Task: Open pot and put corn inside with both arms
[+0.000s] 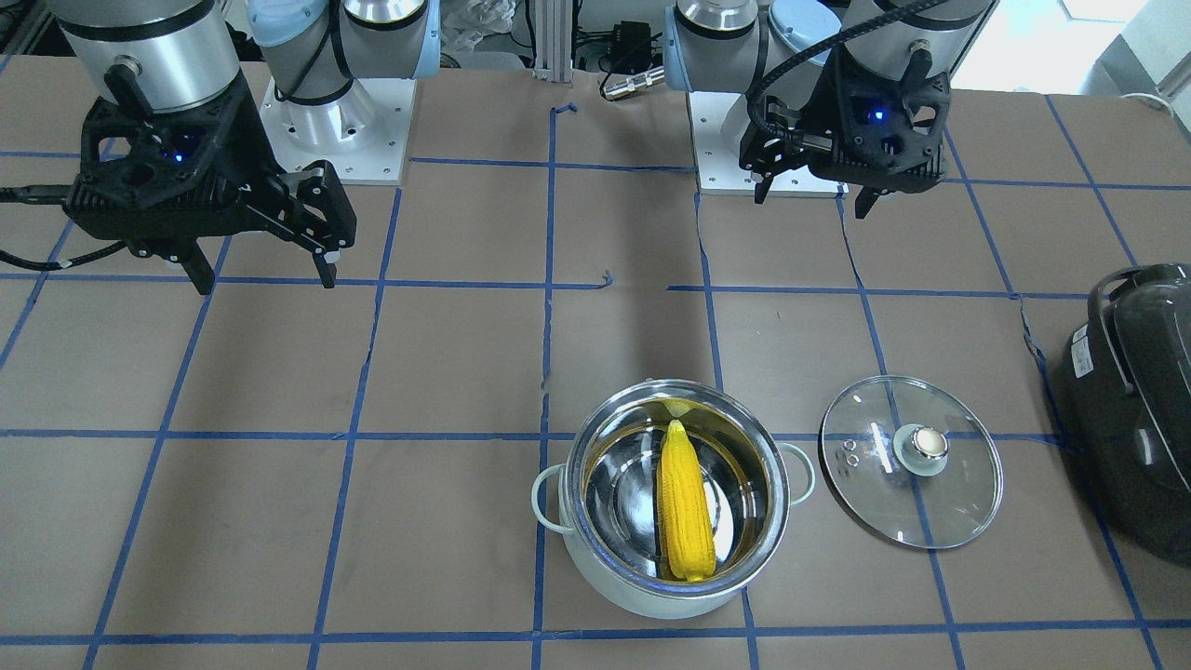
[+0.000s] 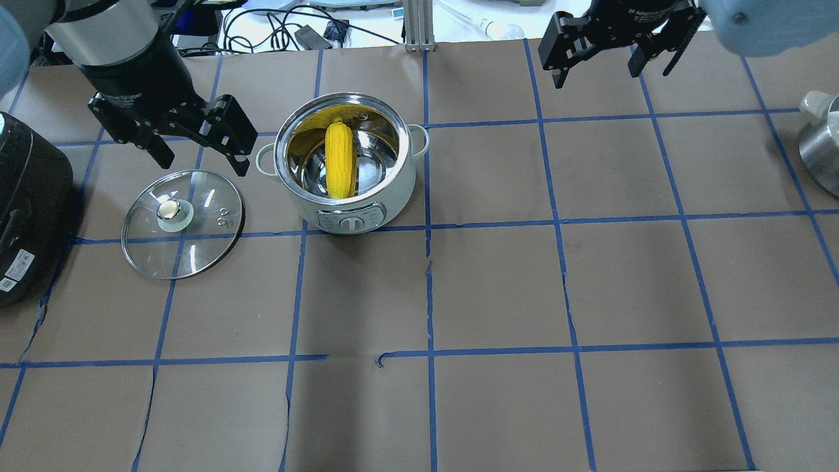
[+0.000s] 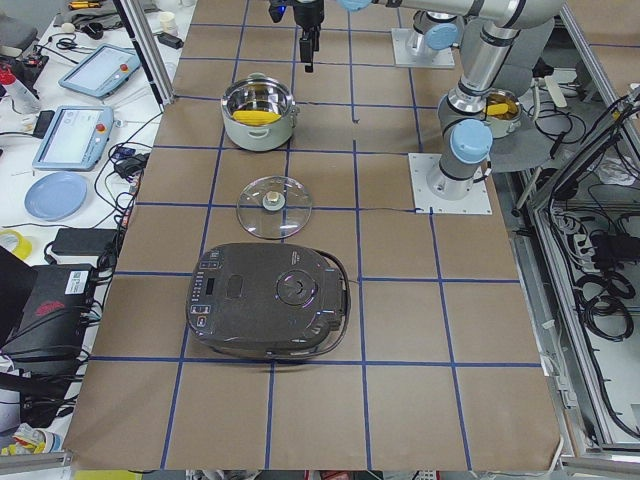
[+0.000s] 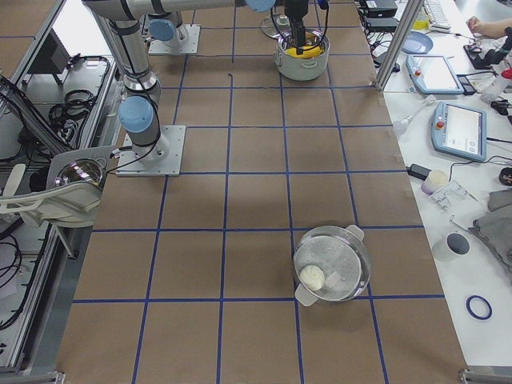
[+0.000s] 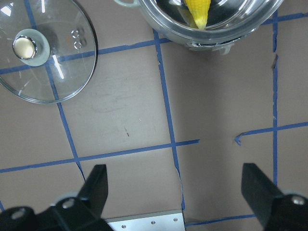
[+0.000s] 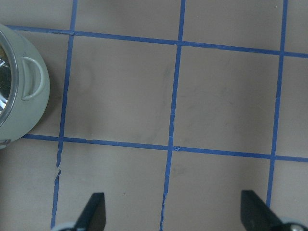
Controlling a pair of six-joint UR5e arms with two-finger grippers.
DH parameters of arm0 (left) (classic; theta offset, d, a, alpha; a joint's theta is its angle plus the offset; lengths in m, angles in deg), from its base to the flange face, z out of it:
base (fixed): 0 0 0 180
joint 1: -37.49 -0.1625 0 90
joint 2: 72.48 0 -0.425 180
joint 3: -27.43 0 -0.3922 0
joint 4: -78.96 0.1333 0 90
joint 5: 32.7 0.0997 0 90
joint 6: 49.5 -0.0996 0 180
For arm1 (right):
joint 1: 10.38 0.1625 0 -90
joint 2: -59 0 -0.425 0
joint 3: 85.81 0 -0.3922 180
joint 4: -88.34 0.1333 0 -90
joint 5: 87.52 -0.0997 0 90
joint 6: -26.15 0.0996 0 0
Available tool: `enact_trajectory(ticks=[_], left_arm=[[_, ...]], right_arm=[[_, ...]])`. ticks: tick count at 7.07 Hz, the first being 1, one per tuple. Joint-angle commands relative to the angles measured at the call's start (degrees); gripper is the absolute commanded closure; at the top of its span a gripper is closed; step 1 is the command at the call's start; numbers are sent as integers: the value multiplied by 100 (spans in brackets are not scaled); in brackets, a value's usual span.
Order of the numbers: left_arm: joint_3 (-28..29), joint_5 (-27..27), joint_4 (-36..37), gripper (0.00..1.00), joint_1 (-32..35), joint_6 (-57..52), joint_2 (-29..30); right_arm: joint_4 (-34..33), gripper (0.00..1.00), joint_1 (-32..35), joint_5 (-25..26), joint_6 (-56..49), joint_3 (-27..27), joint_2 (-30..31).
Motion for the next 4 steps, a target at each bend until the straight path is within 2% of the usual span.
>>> enact_trajectory(ticks=[1,4], left_arm=[[30,-24,8,0,-52,-9,-2],[31,-16,8,0,-70,-10,6]], right_arm=[[-20,0,-35,-3,1,-4,3],[-20,0,-35,5,1,-4,3]])
